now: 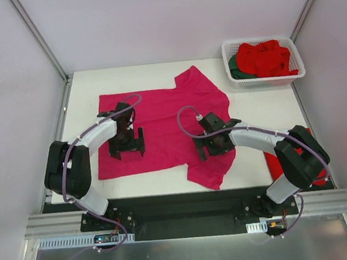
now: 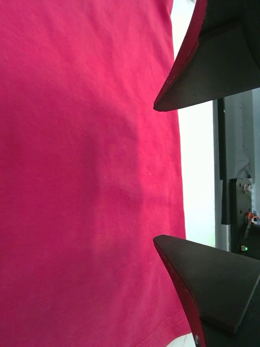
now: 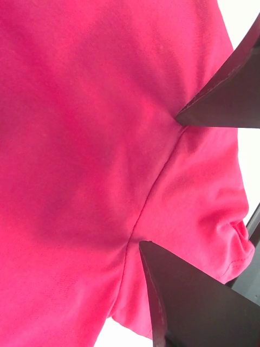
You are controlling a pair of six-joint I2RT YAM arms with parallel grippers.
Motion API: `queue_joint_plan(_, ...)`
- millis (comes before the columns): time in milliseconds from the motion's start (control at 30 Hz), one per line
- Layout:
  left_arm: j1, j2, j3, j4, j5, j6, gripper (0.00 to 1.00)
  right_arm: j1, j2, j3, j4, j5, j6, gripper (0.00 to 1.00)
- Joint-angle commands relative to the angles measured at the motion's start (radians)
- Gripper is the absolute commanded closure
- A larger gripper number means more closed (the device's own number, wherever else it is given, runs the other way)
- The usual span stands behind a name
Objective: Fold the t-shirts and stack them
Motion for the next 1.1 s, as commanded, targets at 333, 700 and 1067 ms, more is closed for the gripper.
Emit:
queue_joint_plan(333,0.013,0.029,-0.008,-0.019,0.054,0.003,0.01,0.003,-0.02,-0.093,-0.116,0.02,0.023,0.01)
queue_joint_plan(700,0.013,-0.044,0.004,-0.026,0.089,0.006,0.01,0.059,-0.01,-0.139,-0.159,-0.019,0.063,0.01)
queue_joint_plan(1067,0.012,-0.064,-0.013,-0.031,0.094,0.009,0.01,0.158,0.033,-0.138,-0.203,-0.068,0.107,0.01)
